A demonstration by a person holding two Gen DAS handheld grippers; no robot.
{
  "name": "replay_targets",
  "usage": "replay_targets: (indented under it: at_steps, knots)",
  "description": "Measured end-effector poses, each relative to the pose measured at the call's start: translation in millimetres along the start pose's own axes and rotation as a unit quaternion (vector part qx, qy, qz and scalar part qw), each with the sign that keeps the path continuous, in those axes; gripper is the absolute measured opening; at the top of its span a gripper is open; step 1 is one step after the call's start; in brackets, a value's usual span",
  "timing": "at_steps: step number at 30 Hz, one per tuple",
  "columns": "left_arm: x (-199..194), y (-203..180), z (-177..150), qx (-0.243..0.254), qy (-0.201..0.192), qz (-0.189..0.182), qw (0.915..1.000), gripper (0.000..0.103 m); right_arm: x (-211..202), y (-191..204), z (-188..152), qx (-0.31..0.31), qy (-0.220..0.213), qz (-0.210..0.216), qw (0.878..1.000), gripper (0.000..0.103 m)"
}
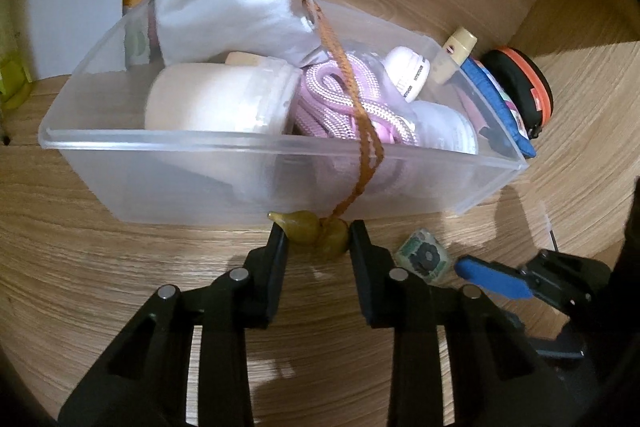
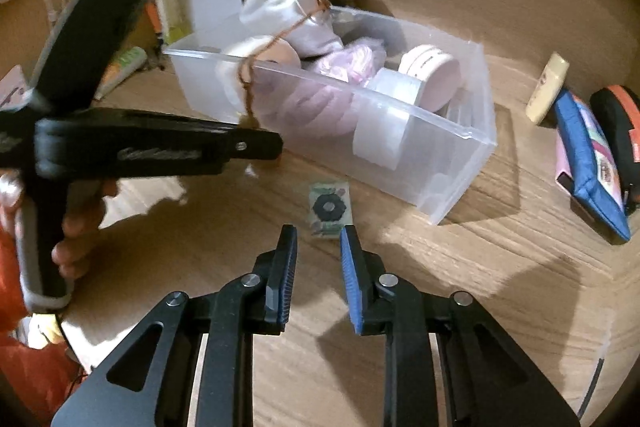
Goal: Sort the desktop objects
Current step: 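Grasp the gourd-shaped bead cord with the left tool while the right tool grasps the patterned tile, then lift the bead cord and tile over the clear bin with both tools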
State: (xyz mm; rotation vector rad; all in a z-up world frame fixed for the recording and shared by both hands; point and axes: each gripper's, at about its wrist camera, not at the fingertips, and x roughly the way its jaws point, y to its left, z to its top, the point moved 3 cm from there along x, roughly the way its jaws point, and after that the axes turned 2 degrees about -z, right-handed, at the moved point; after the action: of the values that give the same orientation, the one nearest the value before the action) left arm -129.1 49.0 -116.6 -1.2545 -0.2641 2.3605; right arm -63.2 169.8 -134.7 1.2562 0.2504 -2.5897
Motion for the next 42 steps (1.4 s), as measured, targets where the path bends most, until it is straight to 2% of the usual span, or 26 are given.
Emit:
replay_targets:
  at_steps: [4, 9, 13, 15, 16, 17, 18, 24, 25, 27, 28, 33, 42]
  knots:
    - [-5.7, 5.7, 0.3, -0.003, -0.008, -0.001, 1.0, 0.03, 8.7, -3.8, 5.1, 0.008, 0.008, 0.007, 1.0, 0.024]
    - [-17.2, 6.2, -2.7, 0.012, -0.028, 0.017, 0.9994, 0.03, 18.1, -1.6, 10.2, 0.009, 0.016, 0.011, 1.0, 0.024]
    - [-25.3, 1.7, -5.3, 0.032, -0.048, 0.035, 0.9977, 0.03, 23.1, 5.6, 13.0, -0.005, 0.021, -0.001, 1.0, 0.026]
    - [-31.3, -0.3, -7.0, 0.043, -0.06, 0.044, 0.9963, 0.03, 23.8, 7.1, 13.9, -0.004, 0.026, 0.0, 1.0, 0.039]
    - [-33.2, -1.2, -7.6, 0.047, -0.065, 0.047, 0.9957, 0.03, 23.3, 8.0, 14.6, 0.0, 0.025, 0.002, 1.0, 0.049]
    - [-34.5, -2.8, -7.3, 0.05, -0.069, 0.05, 0.9951, 0.03, 24.7, 7.9, 16.7, 0.003, 0.022, 0.003, 1.0, 0.054]
    - [-37.5, -3.0, -7.8, 0.055, -0.075, 0.052, 0.9943, 0.03, 24.4, 9.2, 18.0, 0.005, 0.019, 0.002, 1.0, 0.055]
    - [-46.9, -3.1, -8.0, 0.068, -0.093, 0.061, 0.9914, 0.03, 29.7, 16.8, 25.0, 0.007, 0.012, -0.019, 1.0, 0.054]
    - [-48.2, -3.0, -8.1, 0.07, -0.096, 0.063, 0.991, 0.03, 30.8, 16.9, 25.3, 0.009, 0.012, -0.022, 1.0, 0.052]
    - [-51.0, -2.4, -7.8, 0.072, -0.101, 0.066, 0.9901, 0.03, 33.4, 18.1, 25.0, 0.008, 0.013, -0.032, 0.999, 0.04]
    - [-52.7, -1.6, -7.6, 0.073, -0.104, 0.067, 0.9897, 0.03, 32.7, 18.0, 24.9, 0.011, 0.01, -0.024, 1.0, 0.036]
    - [-64.9, 4.4, -5.3, 0.07, -0.119, 0.07, 0.988, 0.03, 26.2, 18.8, 21.8, 0.015, 0.005, -0.019, 1.0, 0.036]
    - [-78.3, 5.9, 4.6, 0.067, -0.136, 0.07, 0.986, 0.03, -18.0, 20.9, 20.8, 0.017, -0.044, 0.003, 0.999, 0.036]
